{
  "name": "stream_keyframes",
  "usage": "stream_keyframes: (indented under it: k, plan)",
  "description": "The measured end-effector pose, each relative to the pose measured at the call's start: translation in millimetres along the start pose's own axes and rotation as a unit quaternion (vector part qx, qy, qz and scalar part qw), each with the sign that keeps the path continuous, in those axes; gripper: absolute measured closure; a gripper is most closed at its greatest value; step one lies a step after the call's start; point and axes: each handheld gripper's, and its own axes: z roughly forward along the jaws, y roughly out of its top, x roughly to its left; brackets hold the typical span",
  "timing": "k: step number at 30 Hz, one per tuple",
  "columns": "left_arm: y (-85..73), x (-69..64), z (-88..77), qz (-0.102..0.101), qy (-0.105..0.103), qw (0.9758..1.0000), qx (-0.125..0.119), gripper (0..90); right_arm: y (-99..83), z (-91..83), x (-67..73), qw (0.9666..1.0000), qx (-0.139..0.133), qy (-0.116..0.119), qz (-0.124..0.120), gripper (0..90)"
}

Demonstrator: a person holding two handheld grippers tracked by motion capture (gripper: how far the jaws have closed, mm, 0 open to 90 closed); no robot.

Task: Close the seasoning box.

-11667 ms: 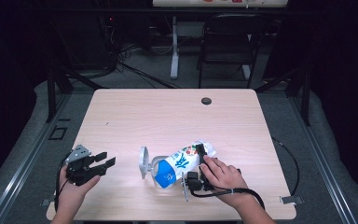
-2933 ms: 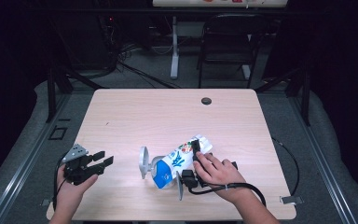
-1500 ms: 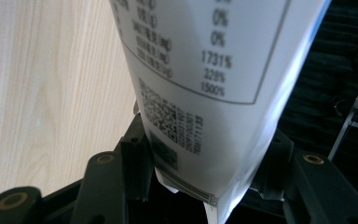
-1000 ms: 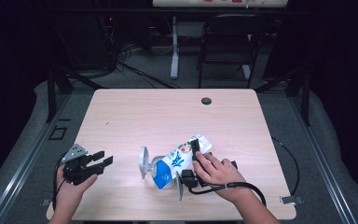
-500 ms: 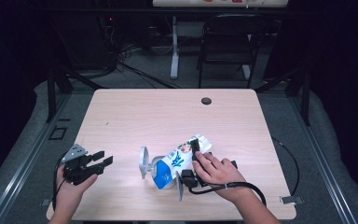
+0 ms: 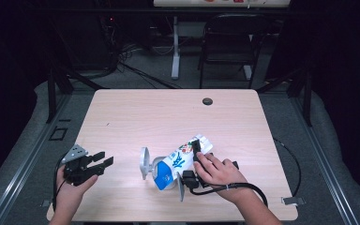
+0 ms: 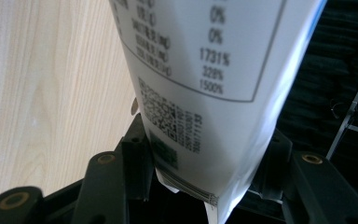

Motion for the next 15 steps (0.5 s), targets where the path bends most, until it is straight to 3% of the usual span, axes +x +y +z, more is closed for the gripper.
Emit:
stream_keyframes:
  k: [15]
  plan:
    - [-0.1, 0.9, -0.4, 0.0, -0.001, 1.0, 0.003, 52.9, -0.4, -0.5, -0.1, 1.0, -0.001, 0.0, -0.002, 50.4]
